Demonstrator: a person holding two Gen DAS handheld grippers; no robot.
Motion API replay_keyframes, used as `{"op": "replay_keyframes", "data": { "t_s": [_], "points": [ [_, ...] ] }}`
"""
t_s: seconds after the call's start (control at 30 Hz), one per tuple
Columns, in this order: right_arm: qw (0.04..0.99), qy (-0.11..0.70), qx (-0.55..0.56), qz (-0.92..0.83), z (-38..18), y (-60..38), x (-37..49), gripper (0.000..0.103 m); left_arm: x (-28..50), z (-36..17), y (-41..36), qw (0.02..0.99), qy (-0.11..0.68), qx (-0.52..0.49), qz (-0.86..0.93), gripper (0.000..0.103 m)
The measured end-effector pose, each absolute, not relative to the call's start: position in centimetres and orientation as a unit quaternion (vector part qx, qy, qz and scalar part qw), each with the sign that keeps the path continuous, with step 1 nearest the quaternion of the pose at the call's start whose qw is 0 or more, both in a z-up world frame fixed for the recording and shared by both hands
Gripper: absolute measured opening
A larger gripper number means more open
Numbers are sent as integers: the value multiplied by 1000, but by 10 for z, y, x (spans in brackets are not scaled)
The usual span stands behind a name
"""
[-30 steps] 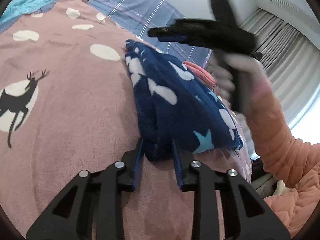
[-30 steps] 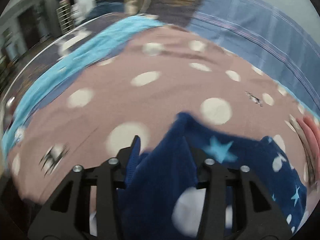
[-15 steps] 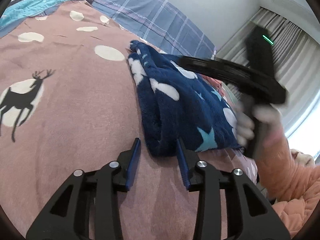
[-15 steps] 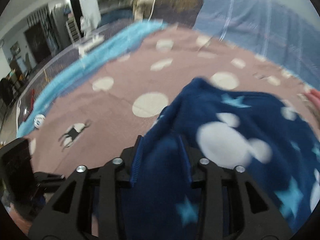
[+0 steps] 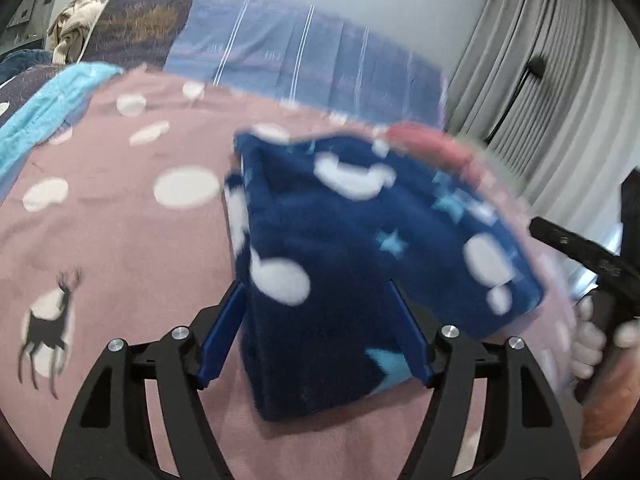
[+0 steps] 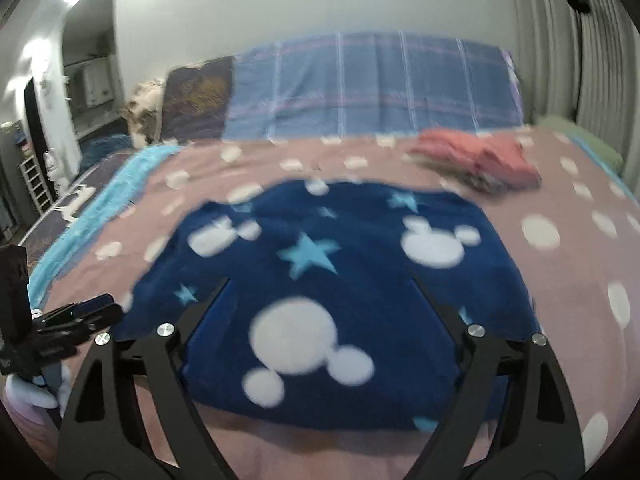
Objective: Fold small clothes
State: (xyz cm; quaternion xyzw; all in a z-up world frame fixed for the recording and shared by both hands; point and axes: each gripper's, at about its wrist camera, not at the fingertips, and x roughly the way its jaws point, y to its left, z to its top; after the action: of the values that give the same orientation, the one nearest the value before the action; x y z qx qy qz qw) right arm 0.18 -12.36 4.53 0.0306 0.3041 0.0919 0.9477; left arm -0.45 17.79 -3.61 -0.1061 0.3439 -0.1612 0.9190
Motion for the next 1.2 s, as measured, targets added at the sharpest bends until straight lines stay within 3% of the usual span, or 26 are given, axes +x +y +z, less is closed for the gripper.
{"op": "replay_keyframes", "data": {
  "t_s": [0.17, 0.27, 0.5, 0.6, 0.63, 0.67, 0.73, 0.83, 0.93, 0.97, 1.1, 1.17, 1.2],
  "points": [
    [891, 440, 66, 94, -32, -132, 23, 87, -2, -53, 171, 917, 361, -100, -139, 85],
    [907, 411, 20, 88, -35, -119, 10, 88, 3, -60, 175, 910, 375, -114, -133, 87],
    [906, 413, 28, 95, -34, -123, 9, 87, 6, -62, 175, 909, 377, -112, -136, 90],
    [908, 406, 33, 102, -19, -125, 9, 64, 6, -63, 173, 909, 378, -110, -137, 91],
    [910, 395, 44, 117, -7, -126, 9, 44, 6, -63, 173, 909, 378, -109, -137, 91],
    [912, 386, 53, 127, 2, -128, 9, 34, 6, -63, 172, 909, 379, -109, -138, 92],
    [927, 345, 66, 133, 30, -132, 9, 40, 6, -63, 173, 908, 379, -110, -139, 92],
    [948, 296, 28, 110, 47, -122, 12, 67, 5, -63, 173, 908, 377, -114, -142, 93],
    [908, 409, 34, 90, -9, -118, 47, 67, 5, -63, 173, 907, 377, -117, -146, 94],
    [903, 414, 65, 98, -40, -125, 50, 67, 5, -64, 173, 907, 376, -118, -148, 94],
    [901, 422, 50, 94, -19, -118, 43, 65, 7, -64, 175, 905, 378, -122, -151, 95],
    [890, 436, 77, 105, -4, -125, 53, 47, 6, -65, 174, 905, 378, -120, -152, 95],
    [897, 417, 95, 117, 19, -131, 59, 47, 7, -65, 174, 905, 377, -121, -152, 95]
  ]
}}
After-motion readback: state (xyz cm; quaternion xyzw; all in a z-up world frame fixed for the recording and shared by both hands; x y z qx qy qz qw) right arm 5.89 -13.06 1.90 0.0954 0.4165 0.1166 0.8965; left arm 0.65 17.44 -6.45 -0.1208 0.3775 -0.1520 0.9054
